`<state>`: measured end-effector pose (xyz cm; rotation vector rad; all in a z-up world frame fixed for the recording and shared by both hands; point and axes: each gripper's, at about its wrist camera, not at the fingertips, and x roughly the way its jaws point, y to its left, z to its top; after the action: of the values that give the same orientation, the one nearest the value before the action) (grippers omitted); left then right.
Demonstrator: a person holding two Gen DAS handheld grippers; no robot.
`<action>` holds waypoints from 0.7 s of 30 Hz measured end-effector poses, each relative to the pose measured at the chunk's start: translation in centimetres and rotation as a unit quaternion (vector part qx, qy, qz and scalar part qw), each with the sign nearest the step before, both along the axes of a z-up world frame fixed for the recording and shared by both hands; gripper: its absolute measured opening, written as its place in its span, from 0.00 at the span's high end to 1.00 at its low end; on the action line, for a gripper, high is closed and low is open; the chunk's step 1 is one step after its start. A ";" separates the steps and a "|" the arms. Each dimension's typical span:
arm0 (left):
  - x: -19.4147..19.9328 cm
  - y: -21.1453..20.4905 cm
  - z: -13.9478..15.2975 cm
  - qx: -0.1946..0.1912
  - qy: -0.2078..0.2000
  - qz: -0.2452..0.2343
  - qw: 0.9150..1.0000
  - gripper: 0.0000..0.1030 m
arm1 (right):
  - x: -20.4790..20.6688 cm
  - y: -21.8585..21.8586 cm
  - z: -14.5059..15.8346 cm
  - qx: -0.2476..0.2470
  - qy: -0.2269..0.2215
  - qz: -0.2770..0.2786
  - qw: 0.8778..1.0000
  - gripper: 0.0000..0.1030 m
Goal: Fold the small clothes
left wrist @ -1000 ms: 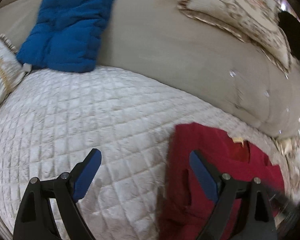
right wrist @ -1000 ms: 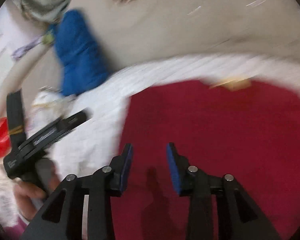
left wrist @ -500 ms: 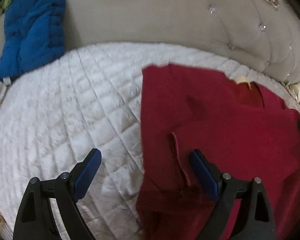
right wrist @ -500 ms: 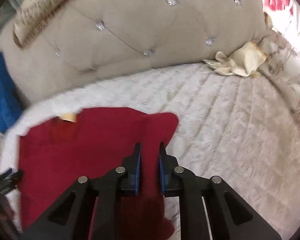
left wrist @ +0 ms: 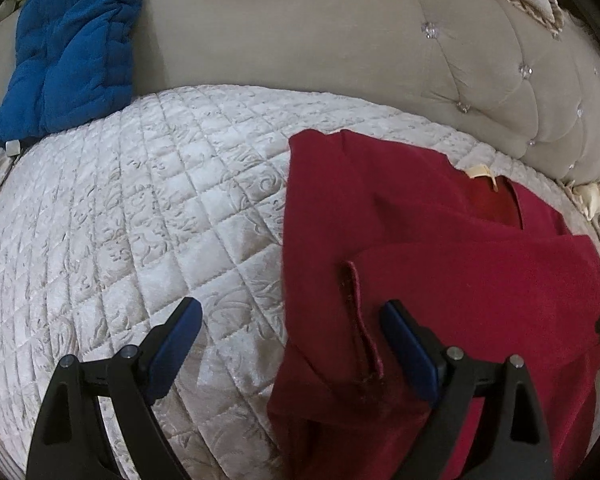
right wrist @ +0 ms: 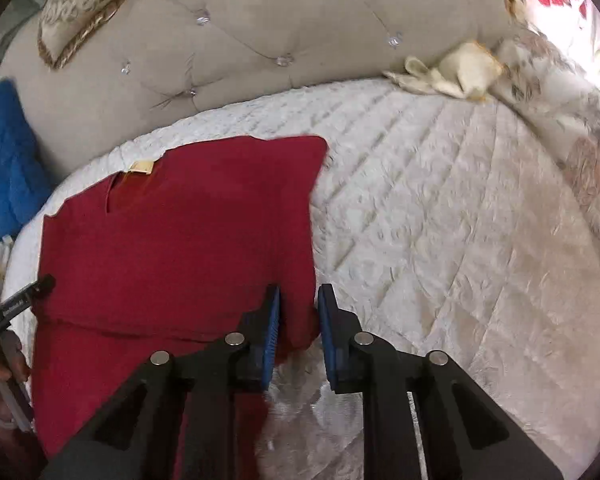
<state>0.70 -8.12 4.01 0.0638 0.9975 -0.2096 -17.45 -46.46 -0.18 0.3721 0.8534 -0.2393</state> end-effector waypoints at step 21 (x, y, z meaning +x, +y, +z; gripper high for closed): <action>-11.2 3.3 7.5 -0.017 -0.081 -0.001 0.997 0.09 | -6.7 5.6 3.9 -0.028 -0.016 0.048 0.998 0.84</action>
<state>-10.51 -4.81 11.46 0.0505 0.8318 -0.2200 -24.14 -40.91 3.75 0.2814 0.8296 -0.1667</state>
